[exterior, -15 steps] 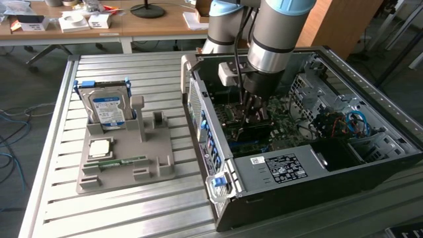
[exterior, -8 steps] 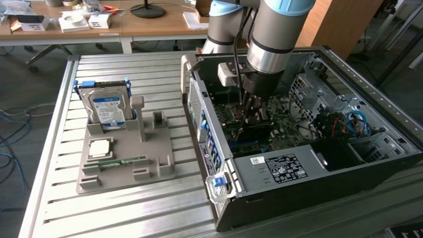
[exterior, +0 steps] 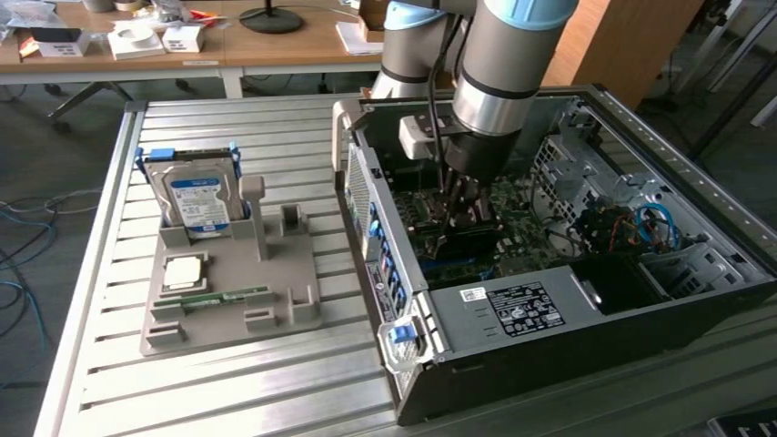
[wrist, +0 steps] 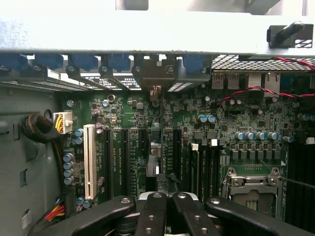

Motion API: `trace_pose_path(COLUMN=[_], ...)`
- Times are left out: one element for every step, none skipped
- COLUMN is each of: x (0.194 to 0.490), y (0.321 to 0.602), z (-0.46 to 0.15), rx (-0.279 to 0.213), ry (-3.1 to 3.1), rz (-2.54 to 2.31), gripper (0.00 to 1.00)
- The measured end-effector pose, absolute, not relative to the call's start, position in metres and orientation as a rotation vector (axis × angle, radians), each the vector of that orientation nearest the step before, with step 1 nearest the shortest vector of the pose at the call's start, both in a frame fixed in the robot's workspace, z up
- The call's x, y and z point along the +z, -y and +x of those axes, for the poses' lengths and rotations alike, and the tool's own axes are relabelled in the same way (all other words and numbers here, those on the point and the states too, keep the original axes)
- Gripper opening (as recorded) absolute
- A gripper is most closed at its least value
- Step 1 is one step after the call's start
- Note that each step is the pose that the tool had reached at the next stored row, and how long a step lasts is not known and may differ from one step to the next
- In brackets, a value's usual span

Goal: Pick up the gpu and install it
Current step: 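Press down on the gpu until it lock into place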

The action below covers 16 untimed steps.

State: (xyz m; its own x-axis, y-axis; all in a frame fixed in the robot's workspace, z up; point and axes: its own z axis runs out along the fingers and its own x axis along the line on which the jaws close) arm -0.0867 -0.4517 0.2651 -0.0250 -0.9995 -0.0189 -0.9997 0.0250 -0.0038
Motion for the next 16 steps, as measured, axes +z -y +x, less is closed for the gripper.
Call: trace_pose_path(x=[0.2649,0.2649,0.2649,0.2647,0.2647,0.2645,0.2642,0.2641,0.2642,0.2644,0.2645,0.2645,0.2645,0.2643,0.2641,0.2637], y=[0.4518,0.4518,0.4518,0.4518,0.4517,0.4517,0.4516,0.4517,0.4517,0.4517,0.4518,0.4518,0.4518,0.4518,0.4518,0.4518], z=[-0.0867,-0.0868,-0.0868,-0.0868,-0.0872,-0.0877,-0.0882,-0.0884,-0.0884,-0.0884,-0.0884,-0.0884,-0.0884,-0.0889,-0.0898,-0.091], rx=[0.016,0.016,0.016,0.016,0.016,0.016,0.017,0.017,0.017,0.017,0.017,0.017,0.016,0.016,0.016,0.016], ry=[-2.238,-2.238,-2.238,-2.237,-2.237,-2.237,-2.237,-2.237,-2.237,-2.237,-2.237,-2.237,-2.237,-2.237,-2.238,-2.238], rz=[-2.182,-2.182,-2.182,-2.182,-2.182,-2.181,-2.181,-2.181,-2.181,-2.181,-2.182,-2.182,-2.182,-2.182,-2.182,-2.182], gripper=[0.11,0.11,0.11,0.11,0.11,0.11,0.11,0.11,0.11,0.11,0.11,0.11,0.11,0.11,0.11,0.11])
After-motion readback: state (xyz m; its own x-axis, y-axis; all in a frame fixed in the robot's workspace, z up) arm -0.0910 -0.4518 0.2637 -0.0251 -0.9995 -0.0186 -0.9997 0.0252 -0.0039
